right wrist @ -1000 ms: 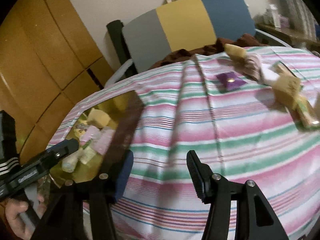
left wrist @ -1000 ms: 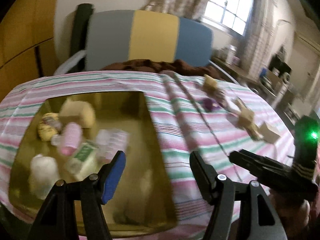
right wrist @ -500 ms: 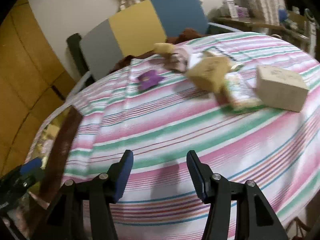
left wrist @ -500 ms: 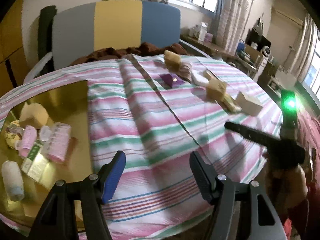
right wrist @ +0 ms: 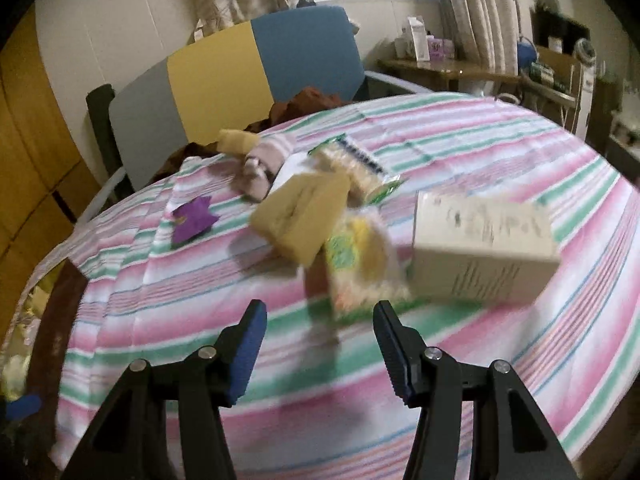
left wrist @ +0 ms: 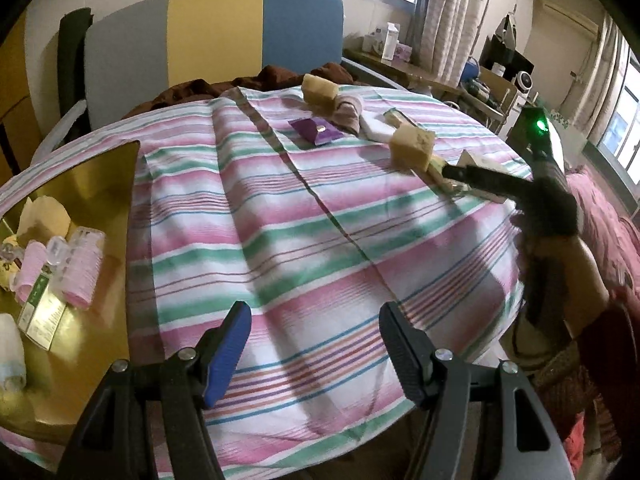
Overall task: Organize objects
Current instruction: 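Move both tools back over the remaining items on the cloth, then grasp the WEIDAN cracker pack with the right tool while the left tool grasps a yellow sponge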
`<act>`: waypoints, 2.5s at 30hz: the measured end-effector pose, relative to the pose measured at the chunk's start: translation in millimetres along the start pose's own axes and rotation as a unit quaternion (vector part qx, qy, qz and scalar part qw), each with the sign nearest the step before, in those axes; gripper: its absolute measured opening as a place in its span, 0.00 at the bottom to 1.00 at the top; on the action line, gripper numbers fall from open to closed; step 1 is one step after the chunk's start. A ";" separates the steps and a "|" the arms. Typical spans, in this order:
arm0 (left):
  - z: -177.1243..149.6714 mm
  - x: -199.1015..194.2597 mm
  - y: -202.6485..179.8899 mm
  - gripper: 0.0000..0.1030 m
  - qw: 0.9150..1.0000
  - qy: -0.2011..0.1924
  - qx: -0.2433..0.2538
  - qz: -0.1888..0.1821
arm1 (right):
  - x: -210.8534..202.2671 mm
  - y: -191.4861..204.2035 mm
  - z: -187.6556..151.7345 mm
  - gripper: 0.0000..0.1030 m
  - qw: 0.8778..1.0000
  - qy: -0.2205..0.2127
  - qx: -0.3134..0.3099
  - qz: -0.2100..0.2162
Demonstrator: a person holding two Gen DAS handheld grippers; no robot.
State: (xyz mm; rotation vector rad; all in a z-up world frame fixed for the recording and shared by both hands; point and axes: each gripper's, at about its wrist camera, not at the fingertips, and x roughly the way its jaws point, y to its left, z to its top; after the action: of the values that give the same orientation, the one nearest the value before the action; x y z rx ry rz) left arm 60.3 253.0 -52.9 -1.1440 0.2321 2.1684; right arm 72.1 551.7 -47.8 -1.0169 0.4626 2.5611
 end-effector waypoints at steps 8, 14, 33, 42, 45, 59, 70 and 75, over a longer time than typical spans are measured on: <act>0.4 5.2 -1.3 0.65 1.000 0.012 0.001 0.000 | 37.8 -17.7 24.8 0.58 0.999 0.020 0.002 -0.027; 13.4 16.8 -13.6 0.65 1.000 0.014 0.026 0.002 | 54.7 -18.2 24.2 0.51 0.999 0.027 -0.005 -0.028; 142.4 134.6 -93.8 0.71 0.998 -0.013 0.066 -0.002 | 31.7 -57.0 7.5 0.47 0.989 -0.045 0.112 -0.090; 184.0 199.5 -139.2 0.72 0.993 0.006 0.121 0.002 | 28.3 -67.4 4.2 0.47 0.985 -0.057 0.137 -0.082; 188.2 205.8 -138.7 0.72 0.993 -0.002 0.118 -0.015 | 29.5 -68.4 4.4 0.47 0.985 -0.059 0.140 -0.082; 182.1 211.8 -139.8 0.68 0.988 -0.002 0.131 -0.075 | 25.8 -71.3 1.8 0.47 0.982 -0.069 0.151 -0.090; 165.5 200.7 -113.4 0.36 0.991 -0.021 0.049 -0.124 | 25.5 -72.0 0.5 0.47 0.982 -0.070 0.149 -0.092; 151.9 185.4 -81.0 0.36 0.995 -0.054 -0.018 -0.086 | 25.6 -63.3 2.3 0.47 0.982 -0.067 0.129 -0.118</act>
State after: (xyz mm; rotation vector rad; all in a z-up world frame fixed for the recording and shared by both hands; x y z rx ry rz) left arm -63.2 469.6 -95.8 -1.0241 0.0453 2.0809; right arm 80.4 613.8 -75.0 -0.7545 0.5810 2.2699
